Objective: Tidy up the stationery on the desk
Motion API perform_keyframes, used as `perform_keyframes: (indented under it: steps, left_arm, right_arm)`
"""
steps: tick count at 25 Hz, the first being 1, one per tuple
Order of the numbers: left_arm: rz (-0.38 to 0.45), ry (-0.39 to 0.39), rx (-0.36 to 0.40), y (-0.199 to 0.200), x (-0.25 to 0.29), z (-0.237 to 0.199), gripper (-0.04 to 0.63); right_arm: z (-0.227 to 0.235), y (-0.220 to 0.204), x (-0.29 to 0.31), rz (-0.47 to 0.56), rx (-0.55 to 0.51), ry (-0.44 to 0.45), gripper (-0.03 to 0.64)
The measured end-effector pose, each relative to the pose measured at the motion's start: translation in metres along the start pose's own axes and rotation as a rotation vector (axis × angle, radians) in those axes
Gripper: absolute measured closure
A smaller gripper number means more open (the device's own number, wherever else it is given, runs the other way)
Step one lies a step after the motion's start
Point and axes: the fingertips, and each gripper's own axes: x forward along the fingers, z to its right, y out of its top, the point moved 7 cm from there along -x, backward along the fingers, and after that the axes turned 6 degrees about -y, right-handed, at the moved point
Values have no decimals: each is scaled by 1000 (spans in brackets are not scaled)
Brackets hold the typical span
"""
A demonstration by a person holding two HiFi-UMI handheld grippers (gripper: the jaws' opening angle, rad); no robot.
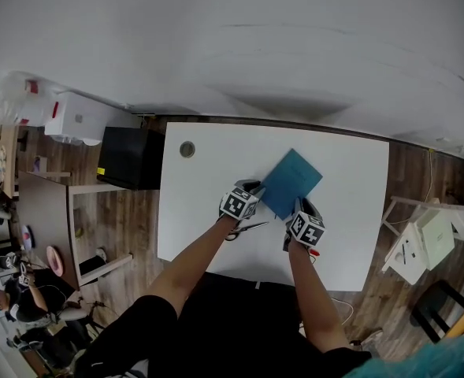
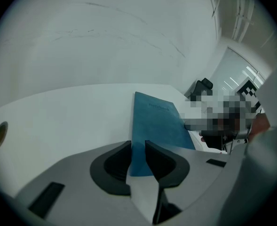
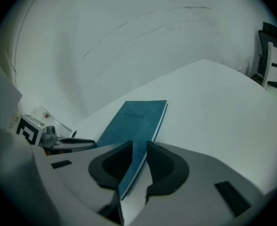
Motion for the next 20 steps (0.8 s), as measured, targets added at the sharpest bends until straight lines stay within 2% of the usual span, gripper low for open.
perform_keyframes:
  steps: [8,12,17,20]
  left_arm:
    - [29,43,-44,-24,-33,-25,502]
    - [65,89,-77,-43,-56,-40,502]
    - [97,126,-155,-67,-83,-59,503]
    - [107,130,-192,-84,-97,-66,508]
  right_arm:
    - [-42,-9,6,0,-101,52,518]
    - [-69,-19,10,-14,-147,70,518]
    - [-105,-37,17,-29,-276,88,518]
    - [-119,-50,19,-48,-310,96,518]
